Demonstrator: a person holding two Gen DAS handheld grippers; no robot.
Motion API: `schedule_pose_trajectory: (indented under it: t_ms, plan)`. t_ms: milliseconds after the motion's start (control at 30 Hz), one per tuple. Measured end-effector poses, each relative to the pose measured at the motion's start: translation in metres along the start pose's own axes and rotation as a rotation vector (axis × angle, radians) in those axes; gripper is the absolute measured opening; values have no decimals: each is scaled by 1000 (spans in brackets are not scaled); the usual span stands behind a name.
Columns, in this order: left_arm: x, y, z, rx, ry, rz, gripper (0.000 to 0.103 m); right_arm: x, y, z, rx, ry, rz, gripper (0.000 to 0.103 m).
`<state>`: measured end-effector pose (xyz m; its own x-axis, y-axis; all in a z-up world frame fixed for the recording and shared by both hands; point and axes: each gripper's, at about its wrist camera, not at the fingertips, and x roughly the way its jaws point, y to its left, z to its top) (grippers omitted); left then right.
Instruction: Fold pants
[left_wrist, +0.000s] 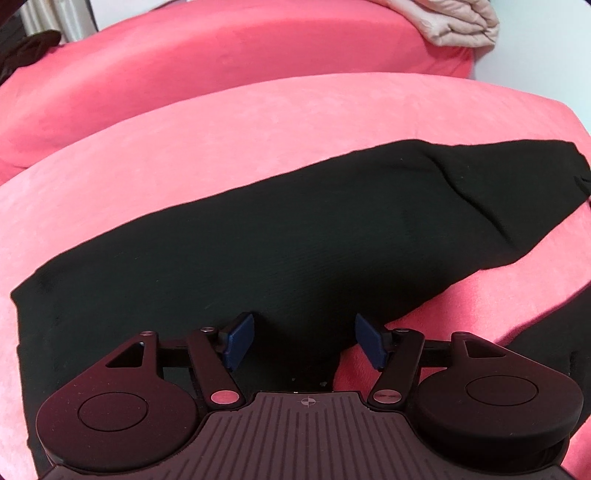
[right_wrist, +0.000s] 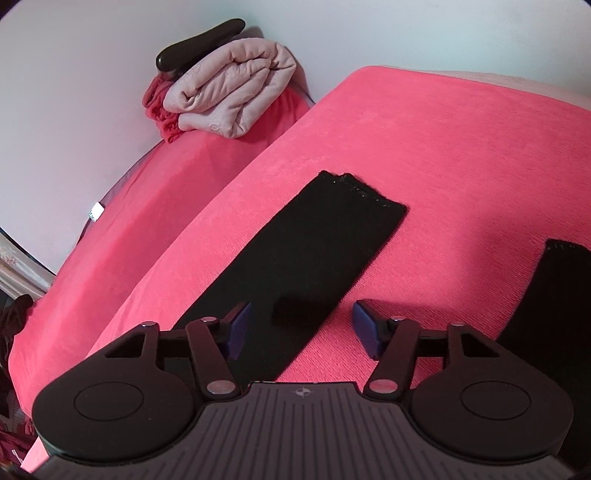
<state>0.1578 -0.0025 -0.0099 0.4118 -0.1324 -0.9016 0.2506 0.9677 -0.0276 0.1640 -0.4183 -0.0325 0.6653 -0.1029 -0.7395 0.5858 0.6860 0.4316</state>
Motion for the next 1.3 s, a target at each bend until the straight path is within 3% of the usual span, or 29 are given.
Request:
schedule_pose_trajectory:
  t_ms: [133, 300, 467, 567, 667, 800, 867, 1000, 1033, 1133, 1167, 1267, 1300]
  plan:
    - [4, -1, 2, 26, -6, -22, 103, 3, 4, -2, -23, -6, -5, 62]
    - [-5, -6, -6, 51, -17, -125, 103, 2, 1, -3, 7, -3, 11, 56]
    - [8, -29, -5, 134, -23, -73, 103, 9, 10, -2, -35, -14, -13, 55]
    - [11, -38, -5, 150, -34, -62, 103, 14, 12, 1, -38, -23, -40, 46]
    - [12, -42, -6, 159, -46, -39, 103, 17, 7, 4, -20, -39, -63, 25]
    - [5, -44, -8, 179, -63, -1, 99, 14, 4, 8, -28, -39, -67, 8]
    - [-1, -45, -8, 189, -62, -21, 85, 0, 3, 12, -9, -75, -55, 8]
    - [-11, -50, -14, 222, -66, -48, 85, -47, -2, 13, -30, -215, -26, 7]
    - [-9, -52, -17, 230, -60, -41, 83, -47, -7, 10, -60, -207, -35, 7]
    - [-6, -54, -21, 250, -64, -20, 88, -18, -35, 5, -27, 3, -85, 8]
    - [-7, -54, -21, 254, -62, -19, 94, -22, -45, 3, 11, -15, -48, 8]
    - [-8, -54, -20, 266, -51, -19, 94, -31, -54, 1, 62, -39, -31, 29]
    - [-8, -54, -19, 267, -46, -20, 95, -31, -56, 2, 70, -41, -21, 31]
